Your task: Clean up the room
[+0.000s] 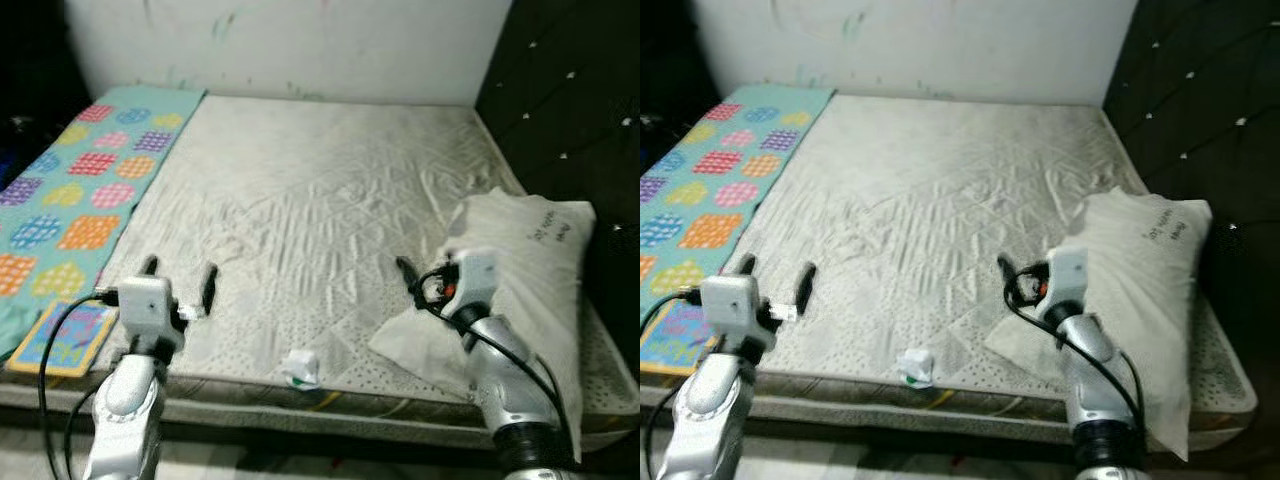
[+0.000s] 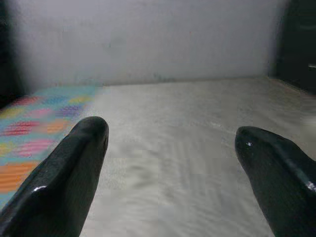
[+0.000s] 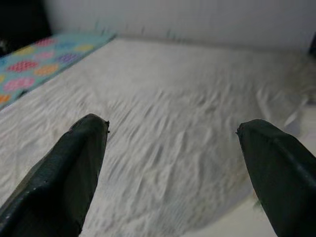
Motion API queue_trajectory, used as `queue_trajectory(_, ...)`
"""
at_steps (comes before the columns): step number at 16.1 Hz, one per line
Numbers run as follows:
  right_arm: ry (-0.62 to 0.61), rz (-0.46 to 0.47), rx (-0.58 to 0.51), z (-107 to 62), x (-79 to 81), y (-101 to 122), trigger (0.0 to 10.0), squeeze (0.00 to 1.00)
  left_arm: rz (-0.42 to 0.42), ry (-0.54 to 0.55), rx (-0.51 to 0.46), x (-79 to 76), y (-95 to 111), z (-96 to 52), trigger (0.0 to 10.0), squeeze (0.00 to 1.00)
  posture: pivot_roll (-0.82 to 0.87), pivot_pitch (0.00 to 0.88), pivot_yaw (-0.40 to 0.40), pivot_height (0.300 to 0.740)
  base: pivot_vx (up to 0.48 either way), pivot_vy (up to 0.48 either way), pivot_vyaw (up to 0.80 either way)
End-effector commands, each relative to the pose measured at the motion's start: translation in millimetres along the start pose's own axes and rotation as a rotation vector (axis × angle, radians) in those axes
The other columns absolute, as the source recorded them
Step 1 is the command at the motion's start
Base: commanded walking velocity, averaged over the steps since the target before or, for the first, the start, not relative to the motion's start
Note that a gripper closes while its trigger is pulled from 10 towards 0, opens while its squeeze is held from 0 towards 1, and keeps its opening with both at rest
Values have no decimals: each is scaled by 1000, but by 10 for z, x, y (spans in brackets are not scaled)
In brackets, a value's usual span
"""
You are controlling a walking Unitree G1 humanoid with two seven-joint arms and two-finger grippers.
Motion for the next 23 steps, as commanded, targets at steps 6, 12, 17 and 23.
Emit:
queue_trajectory(6,-59,35,-23,-318,68,30,10000,0,-74,85,121,-86,-109,-550,10000,0,-89,0,-26,740,0,0,0)
queue_trajectory(12,-91,13,88,-432,22,-219,10000,0,-55,240,214,37,-274,-819,10000,0,-71,0,-54,740,0,0,0)
queue_trajectory(17,-130,39,124,-476,17,-310,10000,0,-69,252,218,27,-287,-750,10000,0,-75,0,-31,740,0,0,0)
queue_trajectory(23,-141,89,157,-462,-18,-349,10000,0,-79,293,246,57,-358,-694,10000,0,-84,12,-51,740,0,0,-533)
Point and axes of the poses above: a point about 5 cm out from each wrist's last joint towards the gripper, its own z axis pointing out of the wrist towards the gripper, its own y axis along the axis of the wrist's last joint, x = y × z, the point moved 1 cm from there along z, pointing out of the wrist towards the gripper, and after that the axes turned 7 degrees about z, right-handed, at the moved point
